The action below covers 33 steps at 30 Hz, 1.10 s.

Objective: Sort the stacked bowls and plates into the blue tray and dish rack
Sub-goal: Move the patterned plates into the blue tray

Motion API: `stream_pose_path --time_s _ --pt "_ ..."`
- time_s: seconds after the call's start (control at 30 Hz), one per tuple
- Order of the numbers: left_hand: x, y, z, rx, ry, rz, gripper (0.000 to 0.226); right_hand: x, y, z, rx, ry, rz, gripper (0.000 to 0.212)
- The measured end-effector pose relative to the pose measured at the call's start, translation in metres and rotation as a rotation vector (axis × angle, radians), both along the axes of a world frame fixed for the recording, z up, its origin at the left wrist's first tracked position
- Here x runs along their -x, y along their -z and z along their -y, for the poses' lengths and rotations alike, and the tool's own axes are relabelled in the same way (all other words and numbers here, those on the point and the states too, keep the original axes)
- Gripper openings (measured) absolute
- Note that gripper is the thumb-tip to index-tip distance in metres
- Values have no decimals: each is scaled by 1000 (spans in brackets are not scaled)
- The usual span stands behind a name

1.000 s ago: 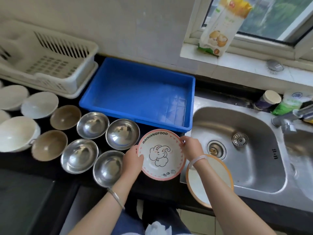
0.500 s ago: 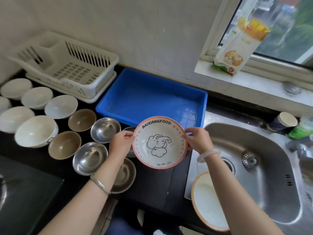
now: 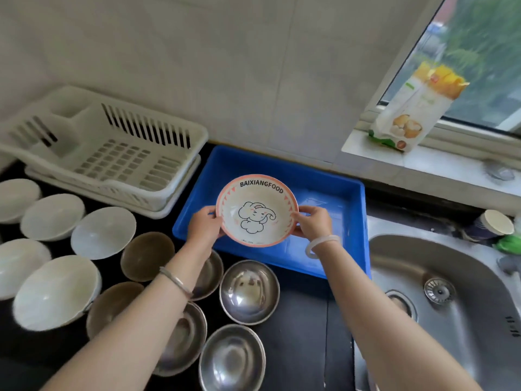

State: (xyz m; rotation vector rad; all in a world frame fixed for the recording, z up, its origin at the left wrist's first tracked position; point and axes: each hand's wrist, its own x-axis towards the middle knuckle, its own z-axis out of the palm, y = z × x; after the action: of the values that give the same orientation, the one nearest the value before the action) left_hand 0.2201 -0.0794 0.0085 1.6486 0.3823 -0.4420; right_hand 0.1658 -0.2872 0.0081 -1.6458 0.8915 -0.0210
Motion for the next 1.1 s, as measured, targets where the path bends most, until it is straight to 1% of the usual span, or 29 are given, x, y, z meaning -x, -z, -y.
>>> stream_pose_path --time_s 0.17,0.3,0.43,0.63,0.7,0.77,0.87,0.93,0.97,1.07,1.1 --pt "-40 25 0 -59 53 -31 26 -31 26 -11 -46 88 -58 28" --pt "-57 41 3 -64 67 -69 31 -43 43 -16 -9 137 -91 28" --pt "-68 51 3 -57 38 -105 34 -49 55 -21 -22 158 -82 26" --pt "-70 59 1 -86 29 -94 34 -48 69 -26 -73 164 -60 24" --pt "-68 59 0 -38 10 -102 35 -47 70 -25 -107 164 -51 23" --pt "-67 59 -5 57 -24 -148 36 -44 70 -23 -192 148 -43 24" --pt "-63 56 -11 154 -12 -267 49 -34 72 -25 -328 81 -63 27" --pt "-60 56 -12 196 15 -327 58 -27 75 -31 -430 112 -22 25" --pt "-59 57 -11 215 8 -339 61 -26 78 -33 -442 136 11 27" --pt "-62 58 -9 241 -54 -327 63 -33 82 -39 -368 156 35 32" --pt "-64 59 -8 239 -73 -318 62 -37 82 -41 -388 176 42 32"
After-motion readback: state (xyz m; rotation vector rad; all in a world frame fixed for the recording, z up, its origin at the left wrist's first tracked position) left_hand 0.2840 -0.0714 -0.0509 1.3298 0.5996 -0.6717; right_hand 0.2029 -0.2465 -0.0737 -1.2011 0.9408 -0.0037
